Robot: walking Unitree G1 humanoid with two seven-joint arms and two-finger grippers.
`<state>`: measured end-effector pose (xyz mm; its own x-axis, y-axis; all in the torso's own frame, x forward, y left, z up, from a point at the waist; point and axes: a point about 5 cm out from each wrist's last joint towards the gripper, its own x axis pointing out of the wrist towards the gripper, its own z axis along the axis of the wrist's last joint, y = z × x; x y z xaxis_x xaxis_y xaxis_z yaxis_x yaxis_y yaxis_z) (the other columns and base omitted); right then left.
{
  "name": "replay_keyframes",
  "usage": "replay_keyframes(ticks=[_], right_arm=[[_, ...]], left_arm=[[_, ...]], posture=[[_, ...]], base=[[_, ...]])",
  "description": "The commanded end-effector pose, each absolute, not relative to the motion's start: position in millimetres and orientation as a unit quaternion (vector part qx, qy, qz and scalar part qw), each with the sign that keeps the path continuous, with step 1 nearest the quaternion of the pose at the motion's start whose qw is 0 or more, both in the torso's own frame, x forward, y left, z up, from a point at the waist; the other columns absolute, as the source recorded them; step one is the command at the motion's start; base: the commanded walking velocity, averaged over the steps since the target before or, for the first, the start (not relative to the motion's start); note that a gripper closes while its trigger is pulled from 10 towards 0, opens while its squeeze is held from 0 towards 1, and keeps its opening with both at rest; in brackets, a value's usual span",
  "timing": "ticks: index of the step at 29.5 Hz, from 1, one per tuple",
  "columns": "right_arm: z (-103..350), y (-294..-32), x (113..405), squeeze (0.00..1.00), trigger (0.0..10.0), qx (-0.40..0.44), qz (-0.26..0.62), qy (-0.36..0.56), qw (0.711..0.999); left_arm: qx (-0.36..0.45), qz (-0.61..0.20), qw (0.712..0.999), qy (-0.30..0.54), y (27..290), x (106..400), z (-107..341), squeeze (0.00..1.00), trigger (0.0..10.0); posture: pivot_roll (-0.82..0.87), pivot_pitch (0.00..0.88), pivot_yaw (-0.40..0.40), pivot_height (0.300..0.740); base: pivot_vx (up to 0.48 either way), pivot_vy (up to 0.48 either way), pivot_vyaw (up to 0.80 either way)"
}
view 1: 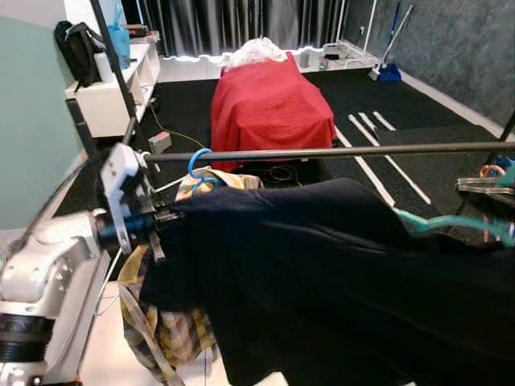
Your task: Hang hanger
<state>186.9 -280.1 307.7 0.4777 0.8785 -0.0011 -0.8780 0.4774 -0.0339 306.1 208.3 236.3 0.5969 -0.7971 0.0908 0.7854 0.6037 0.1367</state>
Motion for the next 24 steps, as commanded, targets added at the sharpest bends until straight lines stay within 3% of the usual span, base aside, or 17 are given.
replay_keyframes(ticks=[1, 7, 10, 16, 24], right_arm=[[297, -283, 188, 0.0, 0.0, -0.016, 0.496, 0.016, 0.868], [289, -291, 188, 0.0, 0.0, -0.009, 0.473, 0.018, 0.881], [316, -303, 181, 0.0, 0.0, 0.001, 0.462, -0.06, 0.885], [341, -301, 166, 0.0, 0.0, 0.018, 0.485, -0.163, 0.859], [355, -306, 164, 0.0, 0.0, 0.015, 0.471, -0.229, 0.852]], left_arm=[[0.05, -0.373, 0.923, -0.084, 236, 308, 246, 0.0, 0.0], [0.044, -0.333, 0.937, -0.094, 247, 315, 250, 0.0, 0.0], [0.042, -0.287, 0.954, -0.073, 258, 321, 244, 0.0, 0.0], [0.033, -0.203, 0.978, -0.023, 272, 330, 218, 0.0, 0.0], [0.023, -0.138, 0.99, 0.018, 283, 335, 201, 0.0, 0.0]], posture=[[-0.18, 0.0, 0.037, 0.74], [-0.18, 0.0, 0.045, 0.74], [-0.18, 0.0, 0.052, 0.74], [-0.18, 0.0, 0.057, 0.74], [-0.17, 0.0, 0.062, 0.74]], base=[[0.0, 0.0, 0.0], [0.0, 0.0, 0.0], [0.0, 0.0, 0.0], [0.0, 0.0, 0.0], [0.0, 0.0, 0.0]])
